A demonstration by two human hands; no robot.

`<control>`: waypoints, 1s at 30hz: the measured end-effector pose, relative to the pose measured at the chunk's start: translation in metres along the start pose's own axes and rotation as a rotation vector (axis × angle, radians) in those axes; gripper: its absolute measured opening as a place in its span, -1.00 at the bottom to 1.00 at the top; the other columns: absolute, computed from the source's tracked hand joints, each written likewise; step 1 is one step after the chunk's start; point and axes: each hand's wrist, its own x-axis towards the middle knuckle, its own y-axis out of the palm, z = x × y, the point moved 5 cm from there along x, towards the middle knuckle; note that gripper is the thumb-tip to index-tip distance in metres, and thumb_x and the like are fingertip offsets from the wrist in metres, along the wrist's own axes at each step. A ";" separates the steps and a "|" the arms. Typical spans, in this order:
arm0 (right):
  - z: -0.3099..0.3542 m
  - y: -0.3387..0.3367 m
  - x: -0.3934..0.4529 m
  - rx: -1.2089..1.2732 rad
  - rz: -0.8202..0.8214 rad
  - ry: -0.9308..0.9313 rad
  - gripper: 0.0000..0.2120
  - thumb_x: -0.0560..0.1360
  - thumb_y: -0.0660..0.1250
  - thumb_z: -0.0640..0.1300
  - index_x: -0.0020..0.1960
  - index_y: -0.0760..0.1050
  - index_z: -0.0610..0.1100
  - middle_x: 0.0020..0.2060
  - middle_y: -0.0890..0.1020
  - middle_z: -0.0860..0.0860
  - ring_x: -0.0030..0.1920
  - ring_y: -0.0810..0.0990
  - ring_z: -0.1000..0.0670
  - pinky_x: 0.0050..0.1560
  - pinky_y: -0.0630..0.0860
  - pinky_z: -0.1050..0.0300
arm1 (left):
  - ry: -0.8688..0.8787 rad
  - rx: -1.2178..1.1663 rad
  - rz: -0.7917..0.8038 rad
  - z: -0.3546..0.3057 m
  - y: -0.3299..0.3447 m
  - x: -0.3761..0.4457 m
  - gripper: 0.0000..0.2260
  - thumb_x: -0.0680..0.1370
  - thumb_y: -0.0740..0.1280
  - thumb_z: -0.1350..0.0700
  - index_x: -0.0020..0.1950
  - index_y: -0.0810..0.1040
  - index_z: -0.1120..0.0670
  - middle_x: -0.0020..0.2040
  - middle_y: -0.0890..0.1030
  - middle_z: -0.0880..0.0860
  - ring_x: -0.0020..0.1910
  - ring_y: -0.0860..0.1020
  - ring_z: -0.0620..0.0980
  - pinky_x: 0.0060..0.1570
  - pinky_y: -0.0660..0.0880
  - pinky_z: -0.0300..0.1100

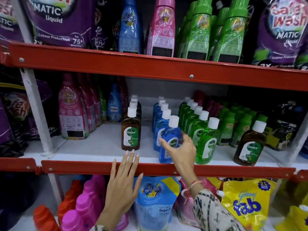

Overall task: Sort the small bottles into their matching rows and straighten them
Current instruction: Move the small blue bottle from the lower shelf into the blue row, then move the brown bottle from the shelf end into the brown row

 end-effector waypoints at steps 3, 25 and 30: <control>-0.004 -0.006 -0.007 0.007 0.042 -0.023 -0.18 0.27 0.48 0.31 0.32 0.44 -0.21 0.22 0.57 -0.11 0.23 0.55 -0.12 0.19 0.48 0.04 | -0.065 0.031 0.000 0.007 -0.001 0.004 -0.43 0.63 0.03 -0.16 0.61 0.15 0.02 0.62 0.18 0.07 0.61 0.12 0.07 0.52 0.03 0.27; -0.158 -0.145 0.063 -0.077 -0.552 0.375 -0.12 0.36 0.52 -0.03 0.46 0.14 -0.37 0.34 0.33 -0.34 0.34 0.31 -0.35 0.36 0.28 -0.20 | -0.141 0.094 -0.018 0.014 -0.002 0.010 -0.40 0.65 -0.09 -0.21 0.49 0.38 0.13 0.28 0.60 0.21 0.31 0.52 0.24 0.46 0.14 0.17; -0.155 -0.149 0.058 -0.064 -0.579 0.315 -0.24 0.29 0.56 -0.02 0.31 0.32 -0.34 0.22 0.45 -0.31 0.24 0.41 -0.29 0.21 0.38 -0.15 | -0.149 0.108 -0.022 0.014 -0.002 0.009 -0.41 0.65 -0.09 -0.21 0.47 0.40 0.14 0.24 0.62 0.21 0.29 0.53 0.24 0.45 0.15 0.17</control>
